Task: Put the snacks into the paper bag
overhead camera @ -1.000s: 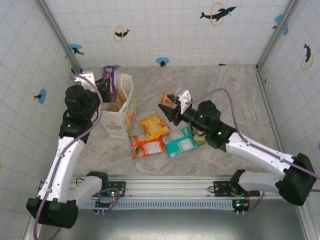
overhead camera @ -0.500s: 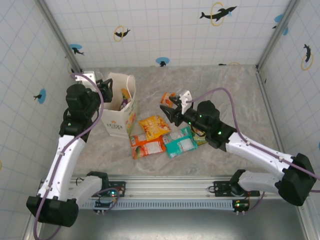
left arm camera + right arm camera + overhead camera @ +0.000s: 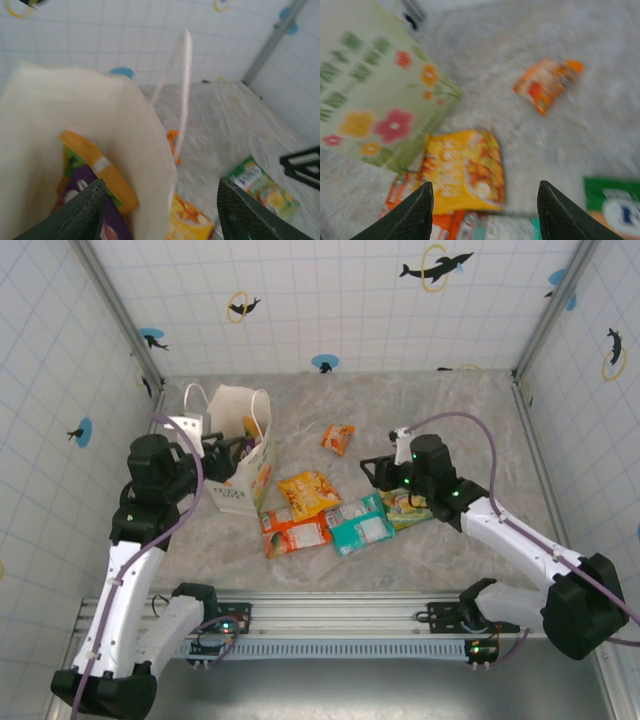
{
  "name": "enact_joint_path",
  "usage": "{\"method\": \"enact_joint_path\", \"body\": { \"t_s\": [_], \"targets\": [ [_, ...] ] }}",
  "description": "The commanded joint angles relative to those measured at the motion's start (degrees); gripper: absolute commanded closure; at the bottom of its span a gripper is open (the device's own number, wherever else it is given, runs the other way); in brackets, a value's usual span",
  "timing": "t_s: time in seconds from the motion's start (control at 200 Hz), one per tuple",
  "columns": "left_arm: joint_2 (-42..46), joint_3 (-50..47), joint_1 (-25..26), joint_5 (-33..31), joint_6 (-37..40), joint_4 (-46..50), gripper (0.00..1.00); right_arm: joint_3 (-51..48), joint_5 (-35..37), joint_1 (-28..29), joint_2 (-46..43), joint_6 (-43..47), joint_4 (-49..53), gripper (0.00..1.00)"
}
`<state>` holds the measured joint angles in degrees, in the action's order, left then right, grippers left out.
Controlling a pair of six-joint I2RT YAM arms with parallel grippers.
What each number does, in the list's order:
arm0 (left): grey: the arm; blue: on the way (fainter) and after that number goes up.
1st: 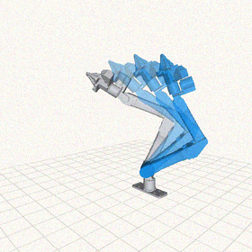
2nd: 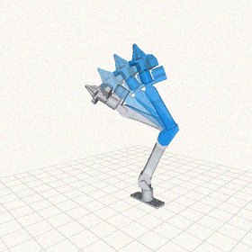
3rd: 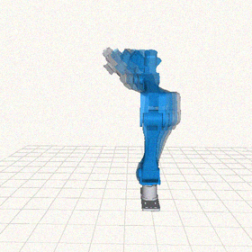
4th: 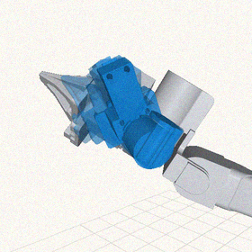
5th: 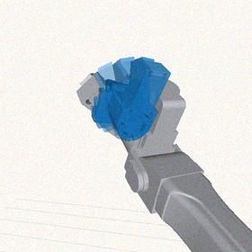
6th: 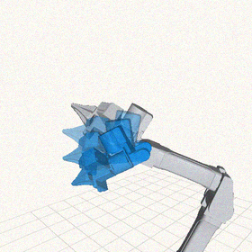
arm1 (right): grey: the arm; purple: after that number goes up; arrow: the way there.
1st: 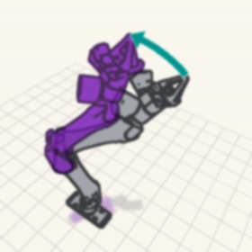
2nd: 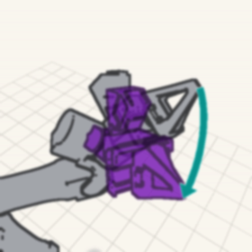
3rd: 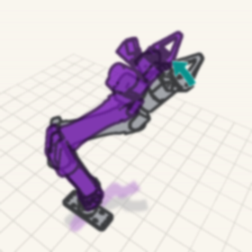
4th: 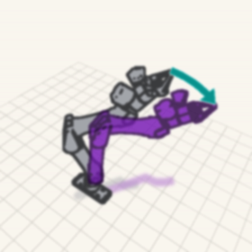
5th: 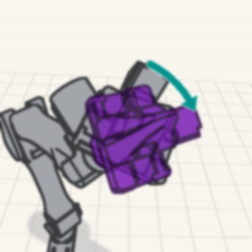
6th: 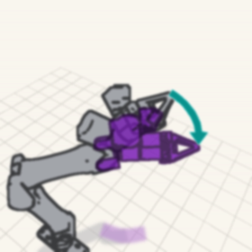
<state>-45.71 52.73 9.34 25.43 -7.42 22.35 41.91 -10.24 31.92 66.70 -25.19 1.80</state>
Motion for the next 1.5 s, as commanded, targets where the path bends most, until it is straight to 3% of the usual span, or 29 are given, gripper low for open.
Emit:
{"method": "enact_joint_path", "body": {
  "t_s": [0.0,0.115,0.355,0.48,0.866,1.116,1.396,1.496],
  "targets": [
    [0.9,-3.8,0.0,14.4,3.0,3.3,0.37,-5.1,-5.7,-4.6,-3.0,-5.7,7.0,0.44],
    [1.8,-6.9,0.0,20.3,1.6,1.9,0.34,-9.9,-9.0,-12.7,-5.8,-4.8,10.3,0.44],
    [3.4,-10.1,0.0,21.0,1.5,1.7,0.33,-19.4,-19.5,-31.2,-8.2,-3.8,11.0,0.42],
    [3.4,-9.8,-0.1,21.4,1.7,2.2,0.33,-23.0,-23.5,-36.8,-7.5,-4.1,7.9,0.4],
    [5.6,-4.4,0.0,6.4,0.7,2.3,0.32,-28.8,-29.0,-36.7,-0.3,-10.0,-9.1,0.38],
    [7.2,-3.0,0.0,5.4,-0.4,0.2,0.32,-31.0,-29.0,-35.7,4.5,-16.4,-23.3,0.41],
    [7.3,-1.8,0.0,4.7,-0.6,-0.2,0.32,-31.3,-26.1,-35.5,10.2,-19.2,-31.6,0.53],
    [7.3,-1.7,0.0,4.3,-0.6,-0.1,0.32,-31.1,-26.2,-35.4,12.5,-19.9,-34.3,0.61]
  ]
}}
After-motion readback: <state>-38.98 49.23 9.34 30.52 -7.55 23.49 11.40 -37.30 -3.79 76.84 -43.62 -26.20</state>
